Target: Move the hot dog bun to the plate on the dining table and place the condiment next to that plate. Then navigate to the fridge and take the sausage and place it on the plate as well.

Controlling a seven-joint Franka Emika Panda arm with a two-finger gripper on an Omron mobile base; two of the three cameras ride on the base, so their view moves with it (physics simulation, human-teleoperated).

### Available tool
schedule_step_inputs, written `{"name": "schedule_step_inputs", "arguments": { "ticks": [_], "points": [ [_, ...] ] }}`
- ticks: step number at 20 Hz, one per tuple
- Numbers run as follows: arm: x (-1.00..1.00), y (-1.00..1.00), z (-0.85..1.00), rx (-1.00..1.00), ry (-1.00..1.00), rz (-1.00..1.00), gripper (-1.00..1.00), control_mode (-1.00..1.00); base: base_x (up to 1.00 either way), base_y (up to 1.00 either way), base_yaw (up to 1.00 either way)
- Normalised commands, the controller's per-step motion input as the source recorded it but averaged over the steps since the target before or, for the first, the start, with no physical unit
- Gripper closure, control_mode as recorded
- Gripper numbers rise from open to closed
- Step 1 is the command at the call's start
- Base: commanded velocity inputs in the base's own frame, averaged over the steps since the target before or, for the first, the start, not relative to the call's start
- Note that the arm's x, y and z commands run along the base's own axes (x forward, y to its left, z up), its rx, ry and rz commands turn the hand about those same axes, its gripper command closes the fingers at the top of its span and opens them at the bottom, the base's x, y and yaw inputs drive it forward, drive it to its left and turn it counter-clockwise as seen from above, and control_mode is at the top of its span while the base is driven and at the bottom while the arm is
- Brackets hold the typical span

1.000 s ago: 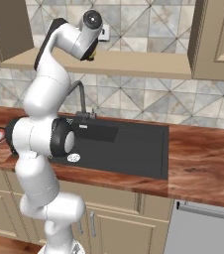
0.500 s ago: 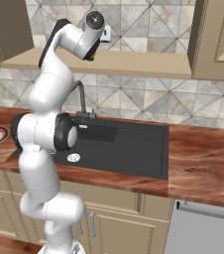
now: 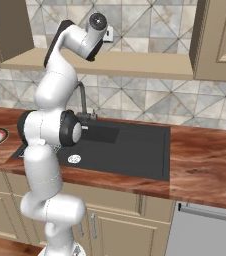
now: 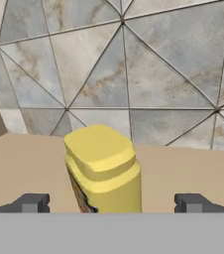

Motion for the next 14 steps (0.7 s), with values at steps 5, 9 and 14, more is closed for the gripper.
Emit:
{"name": "schedule_step_inputs", "arguments": {
  "ticks": [5,9,14],
  "points": [
    [0.38,0.0,0.0,0.0,0.0,0.0,-1.0,-1.0,0.0,0.0,0.0],
    [0.26,0.03,0.0,0.0,0.0,0.0,-1.0,-1.0,0.0,0.0,0.0],
    [0.0,0.19,0.0,0.0,0.0,0.01,1.0,-1.0,0.0,0.0,0.0]
  ]
}}
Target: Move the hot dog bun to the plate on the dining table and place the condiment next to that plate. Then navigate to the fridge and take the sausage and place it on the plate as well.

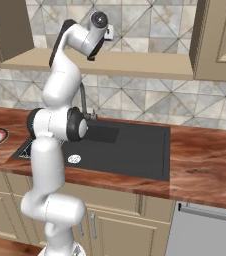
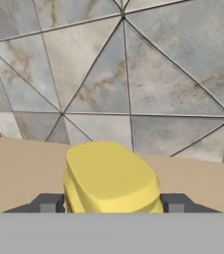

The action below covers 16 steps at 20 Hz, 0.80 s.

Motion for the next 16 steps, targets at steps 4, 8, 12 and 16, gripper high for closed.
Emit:
{"name": "schedule_step_inputs", "arguments": {
  "ticks": [4,8,12,16],
  "points": [
    [0.0,0.16,0.0,0.0,0.0,0.0,1.0,-1.0,0.0,0.0,0.0],
    [-0.14,0.02,0.0,0.0,-0.02,0.0,1.0,-1.0,0.0,0.0,0.0],
    [-0.93,0.0,0.22,0.0,-0.34,0.0,1.0,-1.0,0.0,0.0,0.0],
    [-1.0,0.0,0.02,0.0,-0.27,0.0,1.0,-1.0,0.0,0.0,0.0]
  ]
}}
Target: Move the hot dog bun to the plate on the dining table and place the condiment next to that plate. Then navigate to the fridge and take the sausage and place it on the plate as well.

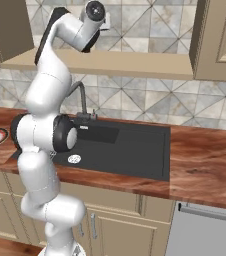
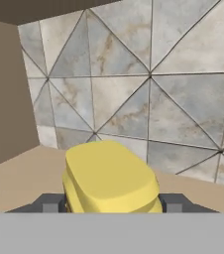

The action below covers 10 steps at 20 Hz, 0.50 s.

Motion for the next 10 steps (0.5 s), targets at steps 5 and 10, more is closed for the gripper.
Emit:
{"name": "schedule_step_inputs", "arguments": {
  "ticks": [5,10],
  "points": [
    [-1.0,0.01,-0.12,0.0,-0.09,-0.02,1.0,-1.0,0.0,0.0,0.0],
    [-1.0,0.09,-0.21,-0.01,0.0,-0.03,1.0,-1.0,0.0,0.0,0.0]
  ]
}}
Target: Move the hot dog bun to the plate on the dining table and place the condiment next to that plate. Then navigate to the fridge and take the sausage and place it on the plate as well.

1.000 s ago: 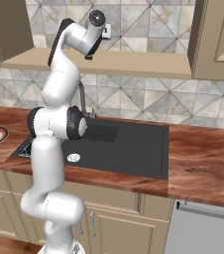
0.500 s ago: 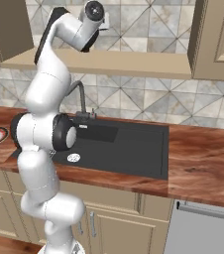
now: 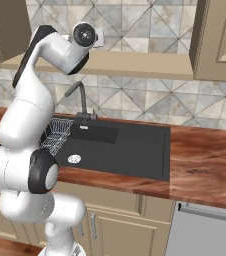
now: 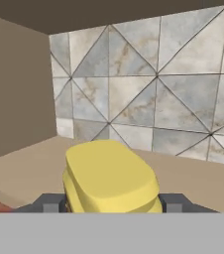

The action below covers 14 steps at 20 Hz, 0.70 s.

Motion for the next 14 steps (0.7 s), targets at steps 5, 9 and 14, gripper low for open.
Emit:
{"name": "schedule_step_inputs", "arguments": {
  "ticks": [5,9,14],
  "points": [
    [-1.0,0.19,-0.1,-0.01,0.1,-0.06,1.0,-1.0,0.0,0.0,0.0],
    [-1.0,0.09,-0.24,0.0,0.29,-0.1,1.0,-1.0,0.0,0.0,0.0],
    [-0.85,0.0,-0.49,0.0,0.39,-0.1,1.0,-1.0,0.0,0.0,0.0]
  ]
}}
